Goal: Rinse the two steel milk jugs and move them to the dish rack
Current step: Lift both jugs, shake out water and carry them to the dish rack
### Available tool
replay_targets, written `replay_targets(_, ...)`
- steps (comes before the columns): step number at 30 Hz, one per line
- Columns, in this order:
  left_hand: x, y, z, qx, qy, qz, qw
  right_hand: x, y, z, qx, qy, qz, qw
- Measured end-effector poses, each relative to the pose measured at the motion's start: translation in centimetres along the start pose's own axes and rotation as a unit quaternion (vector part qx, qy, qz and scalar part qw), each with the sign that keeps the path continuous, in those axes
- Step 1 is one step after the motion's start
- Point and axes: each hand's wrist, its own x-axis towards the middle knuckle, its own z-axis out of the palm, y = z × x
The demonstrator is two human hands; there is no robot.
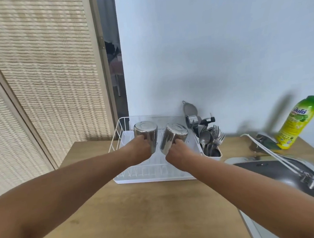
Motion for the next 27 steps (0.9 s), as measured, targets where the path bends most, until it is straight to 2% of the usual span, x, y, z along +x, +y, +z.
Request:
replay_targets(10,0.6,0.9,1.8,0.023,-0.028,0.078,0.996,0.2,0.2,1.1,0.056,0.005,-0.063,0.996)
replay_targets(13,0.2,0.7,1.6,-0.005,-0.027,0.075,0.997,-0.1,0.3,1.7,0.114,0.0,-0.063,0.992)
replay_targets(18,-0.4,0.7,2.0,-0.027,0.003,0.061,0.998,-0.6,0.2,2.8,0.182,0.051,-0.06,0.98)
replay_targets(20,-0.7,1.1,1.9,-0.06,0.006,0.033,0.998,-1.1,-0.1,3.1,0.195,0.067,-0.05,0.977)
replay_targets(23,-1.4,1.7,1.8,-0.149,0.055,-0.041,0.986,-2.1,-0.7,3.3,0.241,0.106,-0.006,0.965)
replay_targets(25,-2.0,2.6,1.4,-0.217,0.096,-0.086,0.968,-2.8,-1.5,3.5,0.303,0.133,0.04,0.943)
replay_targets(27,-2.7,3.9,0.9,-0.259,0.164,-0.132,0.943,-3.5,-2.5,3.7,0.358,0.197,0.103,0.907)
